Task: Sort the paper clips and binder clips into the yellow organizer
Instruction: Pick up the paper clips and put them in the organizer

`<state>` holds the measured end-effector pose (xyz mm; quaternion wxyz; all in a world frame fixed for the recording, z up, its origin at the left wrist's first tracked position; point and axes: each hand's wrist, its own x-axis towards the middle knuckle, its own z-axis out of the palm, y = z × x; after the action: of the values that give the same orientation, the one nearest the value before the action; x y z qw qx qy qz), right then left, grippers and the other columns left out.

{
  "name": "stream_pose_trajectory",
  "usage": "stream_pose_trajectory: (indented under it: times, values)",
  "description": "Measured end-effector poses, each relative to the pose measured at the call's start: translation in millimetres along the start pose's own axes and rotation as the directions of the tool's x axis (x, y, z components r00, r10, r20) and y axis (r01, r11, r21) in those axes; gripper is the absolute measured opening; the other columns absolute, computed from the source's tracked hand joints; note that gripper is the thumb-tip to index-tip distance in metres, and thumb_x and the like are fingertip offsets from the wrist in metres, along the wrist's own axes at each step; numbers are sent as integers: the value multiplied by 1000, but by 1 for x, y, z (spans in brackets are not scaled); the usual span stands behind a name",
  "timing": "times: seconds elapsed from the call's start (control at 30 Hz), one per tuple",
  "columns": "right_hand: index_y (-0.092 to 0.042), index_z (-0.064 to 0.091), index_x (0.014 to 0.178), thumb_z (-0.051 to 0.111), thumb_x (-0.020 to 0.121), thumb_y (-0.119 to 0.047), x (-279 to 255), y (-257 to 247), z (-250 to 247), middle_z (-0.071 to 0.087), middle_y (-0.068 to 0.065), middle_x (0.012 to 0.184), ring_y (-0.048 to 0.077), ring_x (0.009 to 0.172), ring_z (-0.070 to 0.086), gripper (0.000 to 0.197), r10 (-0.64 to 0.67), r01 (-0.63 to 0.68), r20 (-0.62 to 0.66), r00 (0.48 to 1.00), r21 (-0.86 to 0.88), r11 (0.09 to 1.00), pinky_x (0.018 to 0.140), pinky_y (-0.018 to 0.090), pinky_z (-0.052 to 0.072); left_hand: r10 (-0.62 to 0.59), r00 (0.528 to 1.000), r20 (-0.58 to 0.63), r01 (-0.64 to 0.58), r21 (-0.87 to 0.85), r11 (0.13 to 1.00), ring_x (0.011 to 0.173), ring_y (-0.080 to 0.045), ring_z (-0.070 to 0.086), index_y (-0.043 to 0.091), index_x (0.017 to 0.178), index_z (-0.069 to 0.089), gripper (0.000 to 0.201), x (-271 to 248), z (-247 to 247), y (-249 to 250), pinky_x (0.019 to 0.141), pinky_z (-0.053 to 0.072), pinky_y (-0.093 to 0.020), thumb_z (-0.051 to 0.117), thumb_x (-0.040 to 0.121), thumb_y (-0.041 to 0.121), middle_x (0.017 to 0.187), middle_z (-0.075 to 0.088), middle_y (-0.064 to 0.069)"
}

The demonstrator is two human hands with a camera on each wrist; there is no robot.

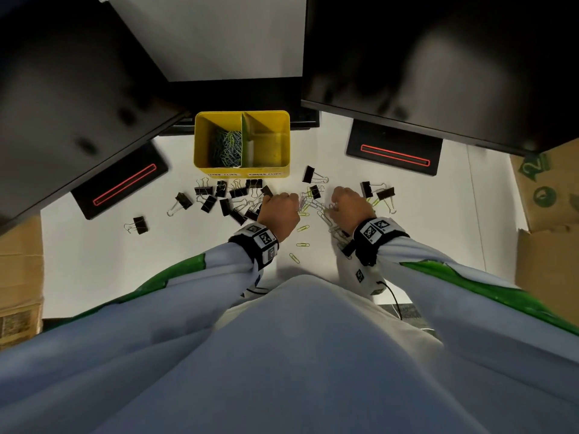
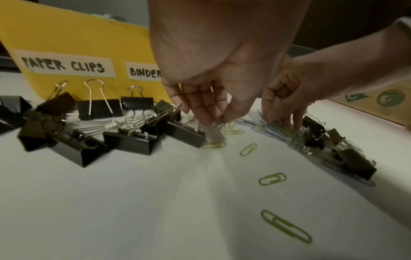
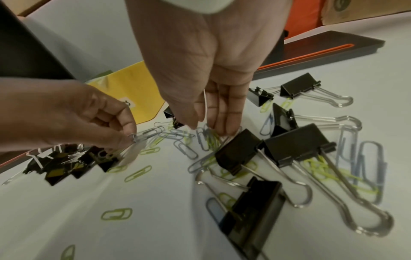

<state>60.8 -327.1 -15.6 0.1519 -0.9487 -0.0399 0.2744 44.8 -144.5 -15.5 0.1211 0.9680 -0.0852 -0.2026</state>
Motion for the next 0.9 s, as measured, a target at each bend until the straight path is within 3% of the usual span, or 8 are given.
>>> stream_pose_trajectory:
  times: [0.1,0.2,0.3,0.5,0.6,0.73,0.83,0.9]
  values:
    - [-5,39,127,69,82,-37,-5,-12,8,46,17,125,35,109,53,63,4,-1,31,999,-74,997,82,43,49,14,999,-37,-17,-79,997,86,-29,61,13,92,60,11,-11,-9,-6,86,40,-39,53,84,14,91,66,-7]
    - [-2,42,126,54,93,-23,-6,-24,15,49,19,123,37,110,54,41,-43,44,20,999,-32,999,83,43,48,23,997,-75,-33,-136,990,83,-25,61,16,90,60,7,-22,-20,-14,83,41,-38,56,85,19,88,65,-3]
    - [-3,47,126,42,99,-24,-7,-29,13,53,18,121,36,109,56,35,-38,38,37,999,9,999,86,39,47,7,991,-135,-43,-268,962,75,-22,59,17,83,58,3,-32,-35,-22,74,48,-37,58,84,20,83,64,0]
    - [0,54,111,51,91,-15,-14,-26,-8,59,21,111,36,106,55,25,17,-20,29,999,110,994,80,34,43,-92,954,-284,-70,-513,856,70,-17,63,14,82,62,3,-52,-88,-36,65,52,-28,62,85,15,75,67,-1]
    - [-6,61,97,62,82,-10,-15,-30,-22,65,14,93,32,92,62,16,12,3,-50,999,282,959,77,35,51,-138,929,-344,-92,-575,813,73,-8,64,13,87,63,3,-59,-116,-52,64,51,-16,65,86,15,81,69,3]
    - [-11,61,87,65,78,-6,-17,-77,-51,63,4,78,15,68,58,11,-128,184,-164,978,395,900,64,26,46,-258,885,-388,-26,-593,805,76,-3,62,14,95,65,10,-59,-145,-81,69,49,-11,64,87,20,86,68,6]
    - [-3,60,89,62,82,-3,-11,-135,-72,61,4,82,5,68,54,7,-260,334,-228,938,395,856,66,14,41,-318,863,-391,33,-586,810,73,-6,63,15,94,65,7,-48,-160,-99,71,53,-19,63,88,17,83,68,6]
    - [-3,60,90,63,81,-3,6,-173,-81,59,1,81,7,70,54,9,-291,368,-245,925,382,848,68,16,44,-357,848,-392,96,-549,830,68,-4,60,16,93,65,6,-36,-166,-108,70,53,-21,61,88,16,80,67,7]
